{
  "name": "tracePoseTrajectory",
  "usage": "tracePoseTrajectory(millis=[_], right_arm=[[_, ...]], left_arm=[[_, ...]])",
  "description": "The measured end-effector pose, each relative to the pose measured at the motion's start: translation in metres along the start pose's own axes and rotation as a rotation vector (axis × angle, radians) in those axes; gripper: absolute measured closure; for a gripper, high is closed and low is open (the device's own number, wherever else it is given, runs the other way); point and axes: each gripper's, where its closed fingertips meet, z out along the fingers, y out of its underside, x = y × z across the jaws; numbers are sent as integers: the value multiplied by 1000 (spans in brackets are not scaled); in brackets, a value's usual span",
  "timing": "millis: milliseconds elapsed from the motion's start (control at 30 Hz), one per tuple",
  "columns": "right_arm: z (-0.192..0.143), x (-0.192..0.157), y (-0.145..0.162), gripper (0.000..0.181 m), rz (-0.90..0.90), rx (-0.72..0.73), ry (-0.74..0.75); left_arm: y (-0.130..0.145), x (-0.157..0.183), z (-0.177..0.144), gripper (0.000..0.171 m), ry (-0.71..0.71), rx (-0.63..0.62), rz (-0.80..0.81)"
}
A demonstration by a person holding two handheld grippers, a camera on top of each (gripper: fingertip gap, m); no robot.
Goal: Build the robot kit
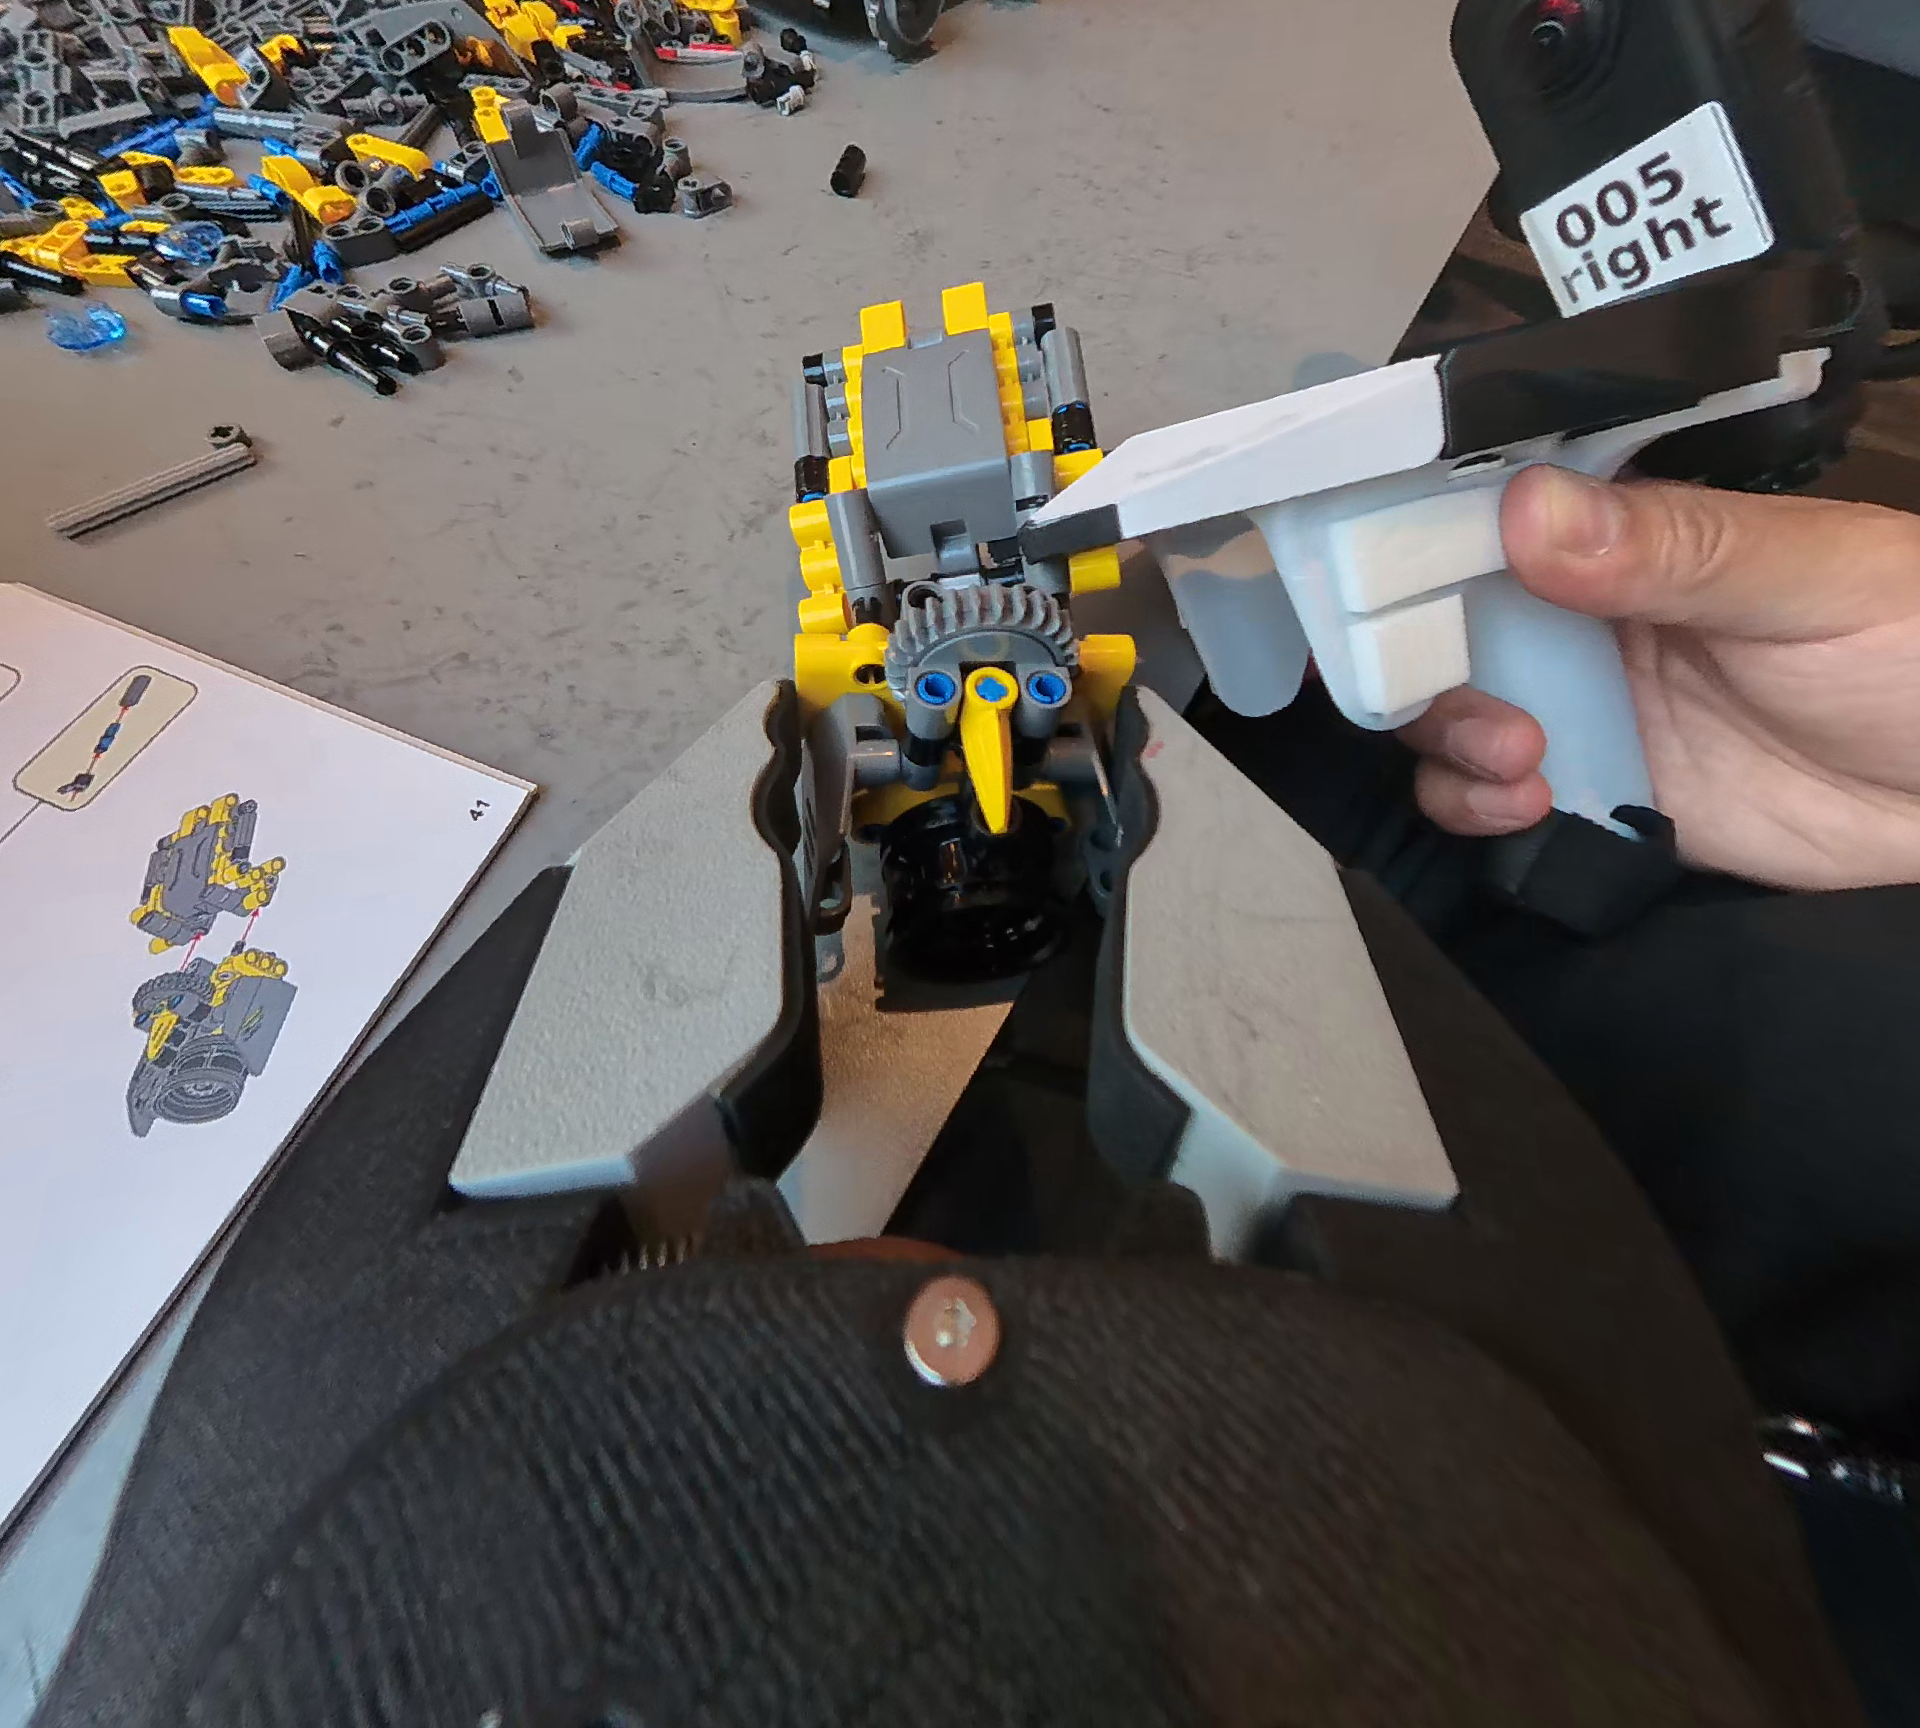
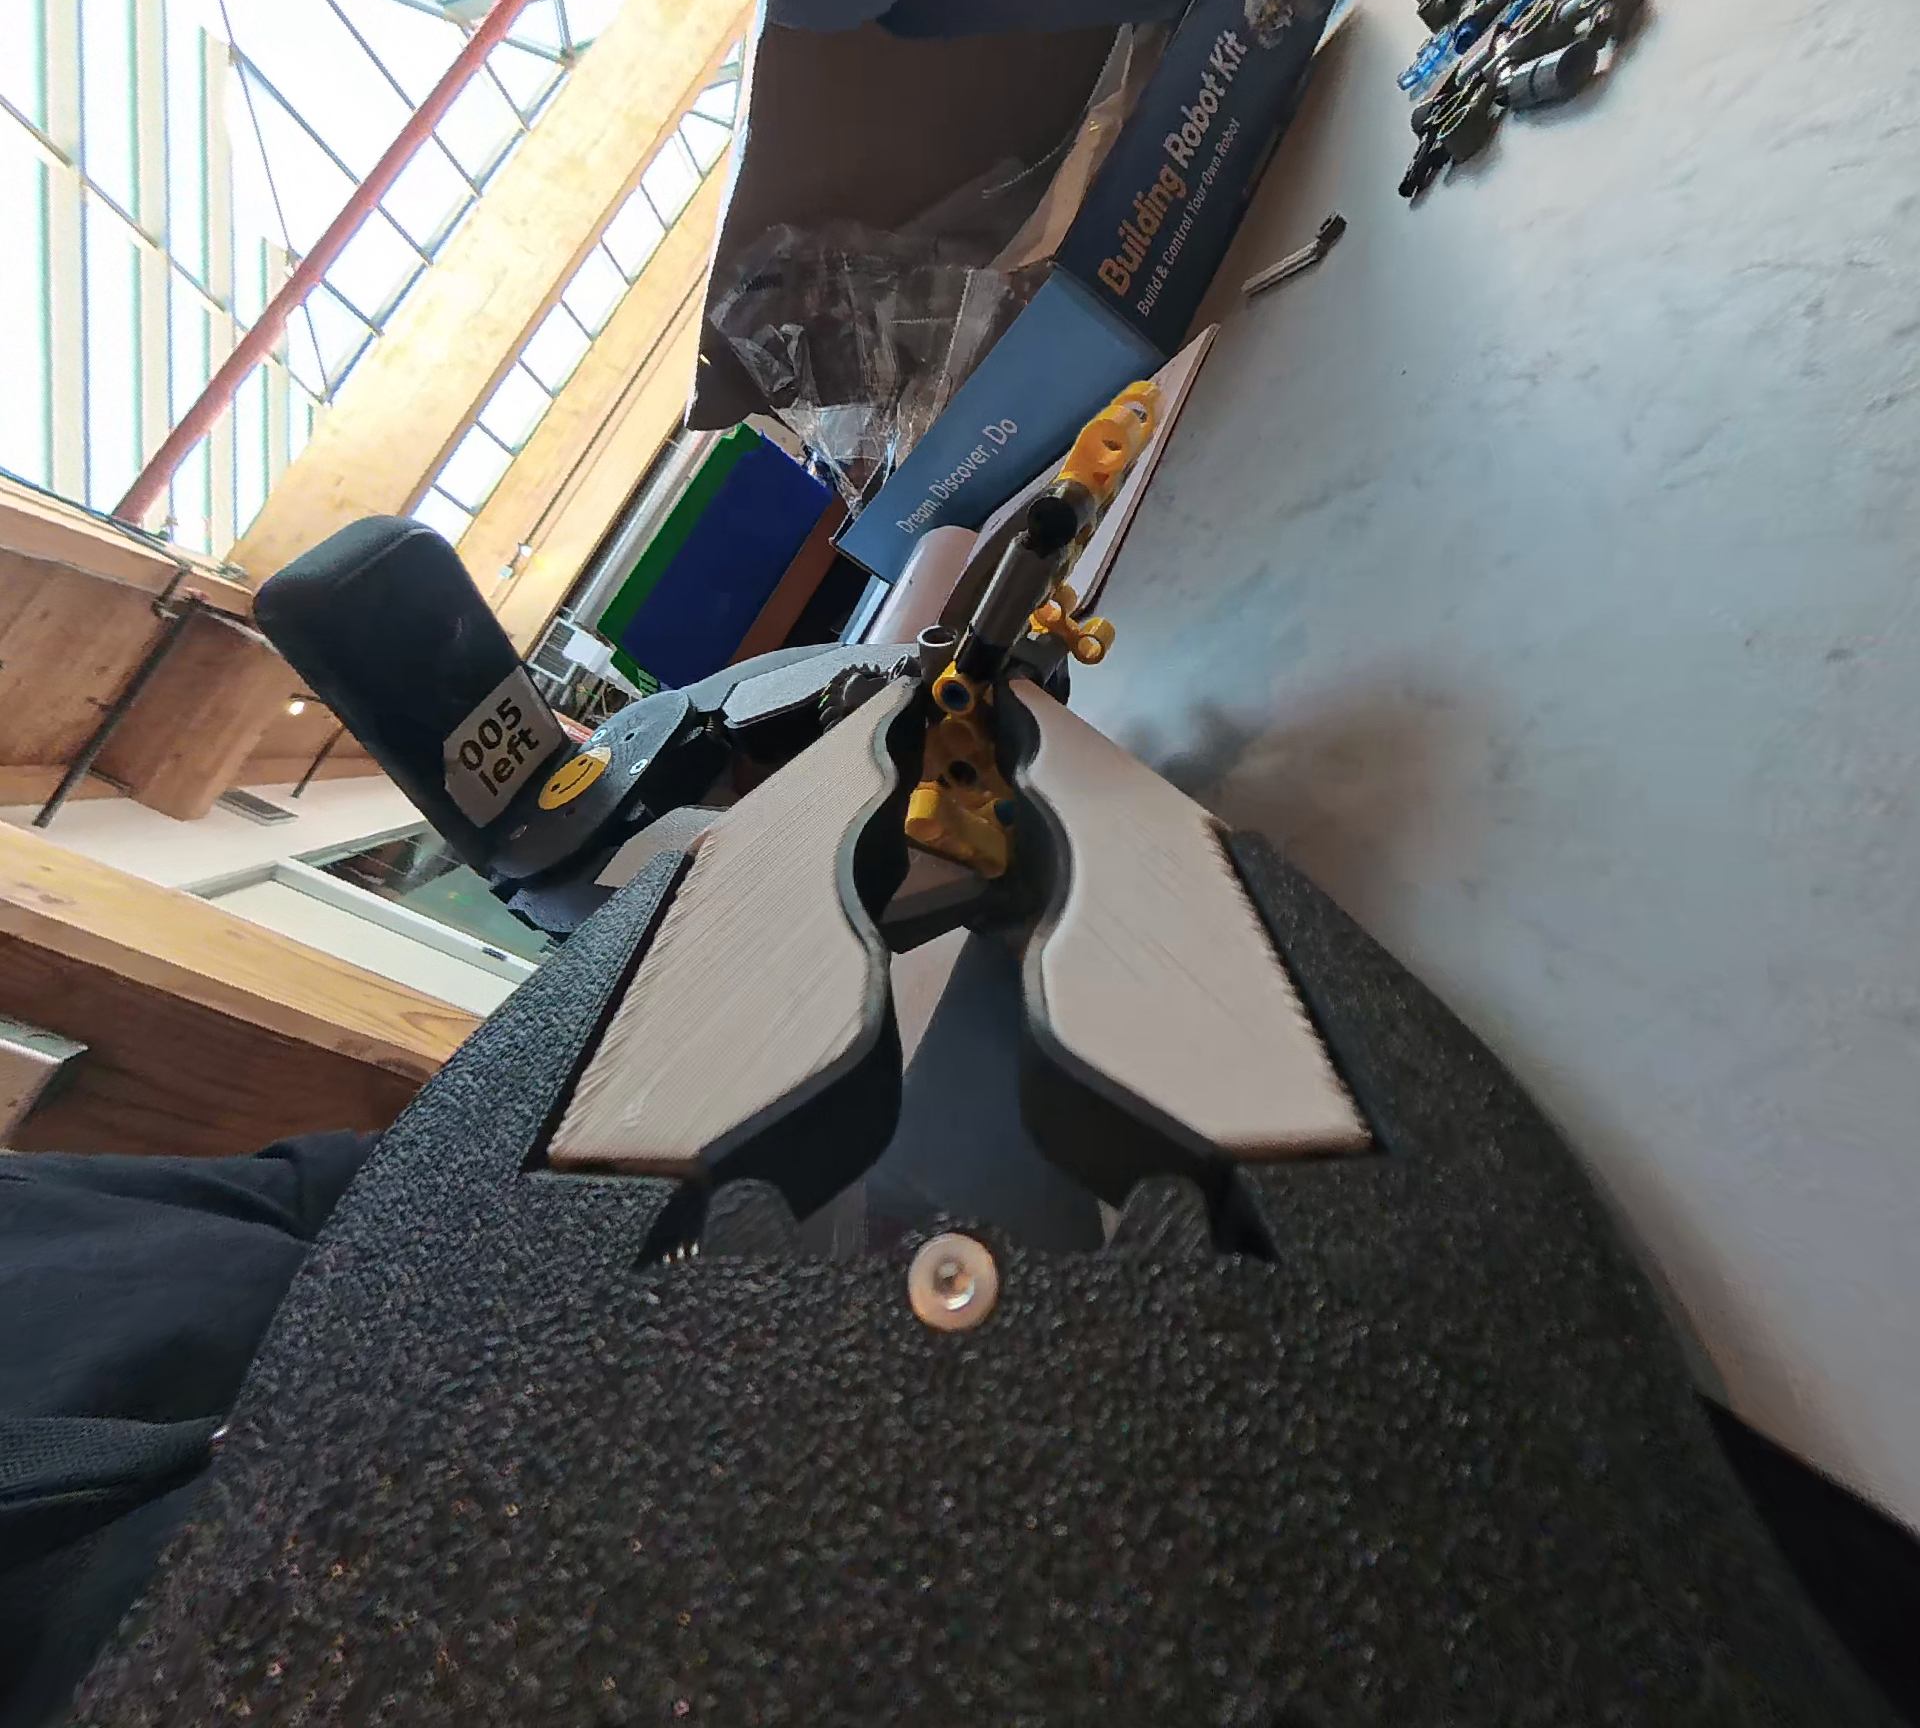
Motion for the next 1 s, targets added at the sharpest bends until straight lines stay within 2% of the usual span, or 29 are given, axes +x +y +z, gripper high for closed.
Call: tracePoseTrajectory(millis=[500, 1000], right_arm=[[-2, -1, -1, 170, -7, 2, -24], [-1, -3, -1, 170, -56, -2, -37]], left_arm=[[-1, 2, 2, 113, 6, 13, 19], [1, 4, 0, 114, 73, -23, -52]])
